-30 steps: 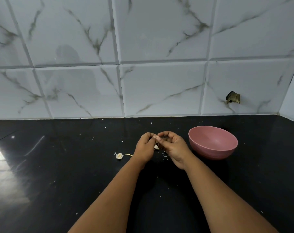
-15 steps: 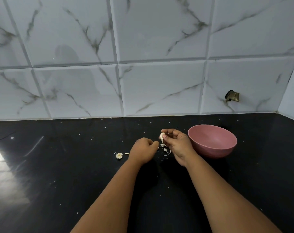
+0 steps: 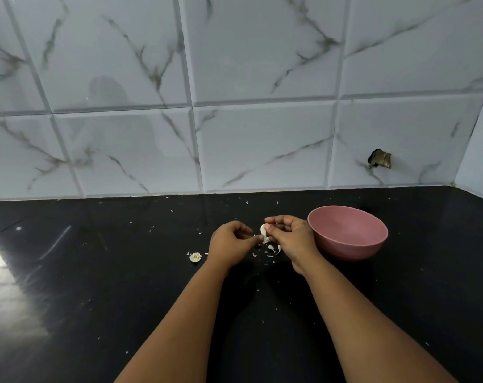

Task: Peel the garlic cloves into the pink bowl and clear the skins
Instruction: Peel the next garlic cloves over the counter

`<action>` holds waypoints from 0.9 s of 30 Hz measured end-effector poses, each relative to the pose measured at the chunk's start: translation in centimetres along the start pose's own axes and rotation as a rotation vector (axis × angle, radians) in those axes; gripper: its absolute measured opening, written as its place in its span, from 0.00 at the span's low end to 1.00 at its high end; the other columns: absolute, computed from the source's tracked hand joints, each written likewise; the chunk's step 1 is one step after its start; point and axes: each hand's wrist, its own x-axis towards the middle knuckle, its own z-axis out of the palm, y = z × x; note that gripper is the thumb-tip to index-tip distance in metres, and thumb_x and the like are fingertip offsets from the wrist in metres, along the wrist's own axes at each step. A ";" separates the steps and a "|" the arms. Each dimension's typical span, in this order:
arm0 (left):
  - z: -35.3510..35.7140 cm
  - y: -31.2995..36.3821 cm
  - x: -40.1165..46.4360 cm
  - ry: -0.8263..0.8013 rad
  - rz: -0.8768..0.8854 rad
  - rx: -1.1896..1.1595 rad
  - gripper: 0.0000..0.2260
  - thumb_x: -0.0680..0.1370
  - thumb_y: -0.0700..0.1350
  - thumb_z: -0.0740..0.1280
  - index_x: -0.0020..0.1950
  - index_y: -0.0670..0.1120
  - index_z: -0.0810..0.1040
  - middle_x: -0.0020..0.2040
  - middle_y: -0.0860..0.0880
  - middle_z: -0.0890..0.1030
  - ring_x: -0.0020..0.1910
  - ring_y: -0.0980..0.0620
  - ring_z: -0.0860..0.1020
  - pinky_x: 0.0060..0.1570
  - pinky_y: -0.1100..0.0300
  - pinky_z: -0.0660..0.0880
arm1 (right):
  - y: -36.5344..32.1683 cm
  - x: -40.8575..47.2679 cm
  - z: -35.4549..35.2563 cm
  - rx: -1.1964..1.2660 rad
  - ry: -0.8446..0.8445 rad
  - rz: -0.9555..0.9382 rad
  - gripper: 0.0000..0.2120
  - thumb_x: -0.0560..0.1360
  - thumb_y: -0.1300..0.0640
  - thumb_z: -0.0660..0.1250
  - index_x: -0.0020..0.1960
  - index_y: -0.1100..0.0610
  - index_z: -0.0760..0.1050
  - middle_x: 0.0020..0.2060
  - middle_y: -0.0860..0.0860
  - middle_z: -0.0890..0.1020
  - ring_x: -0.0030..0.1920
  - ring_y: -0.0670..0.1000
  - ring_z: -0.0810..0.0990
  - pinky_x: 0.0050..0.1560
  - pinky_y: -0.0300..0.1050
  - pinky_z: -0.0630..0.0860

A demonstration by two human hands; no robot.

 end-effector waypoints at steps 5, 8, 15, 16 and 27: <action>0.3 0.4 -0.4 -0.187 -0.141 -0.573 0.12 0.72 0.40 0.76 0.53 0.39 0.81 0.46 0.41 0.84 0.45 0.47 0.82 0.51 0.56 0.80 | -0.2 -0.2 -0.2 0.052 -0.029 0.007 0.04 0.72 0.66 0.73 0.44 0.58 0.82 0.35 0.52 0.85 0.34 0.44 0.82 0.37 0.35 0.78; 0.5 0.5 -0.5 -0.173 -0.116 -0.610 0.08 0.74 0.38 0.74 0.49 0.36 0.81 0.43 0.39 0.82 0.43 0.46 0.79 0.47 0.58 0.79 | -0.4 -0.4 -0.1 0.113 -0.093 0.057 0.03 0.73 0.66 0.72 0.44 0.59 0.81 0.35 0.52 0.85 0.35 0.45 0.82 0.37 0.35 0.78; 0.3 0.1 -0.3 -0.218 0.001 -0.597 0.05 0.75 0.35 0.72 0.48 0.35 0.81 0.43 0.35 0.80 0.43 0.43 0.77 0.49 0.54 0.76 | -0.9 -0.2 -1.0 0.259 -0.262 0.286 0.04 0.77 0.68 0.65 0.48 0.64 0.78 0.36 0.54 0.81 0.34 0.45 0.79 0.36 0.34 0.77; 0.3 0.0 -0.2 -0.221 0.013 -0.588 0.04 0.75 0.36 0.72 0.48 0.35 0.81 0.42 0.36 0.80 0.42 0.45 0.77 0.47 0.55 0.76 | -1.0 -0.2 -1.0 0.257 -0.264 0.290 0.04 0.77 0.68 0.64 0.48 0.65 0.78 0.36 0.55 0.81 0.34 0.45 0.78 0.36 0.34 0.77; 0.5 0.2 -0.3 -0.302 -0.017 -0.656 0.02 0.78 0.36 0.67 0.49 0.38 0.79 0.42 0.40 0.79 0.44 0.45 0.76 0.54 0.52 0.75 | -1.0 -0.4 0.2 0.169 -0.283 0.309 0.13 0.83 0.63 0.56 0.44 0.60 0.76 0.31 0.51 0.74 0.33 0.46 0.70 0.35 0.37 0.69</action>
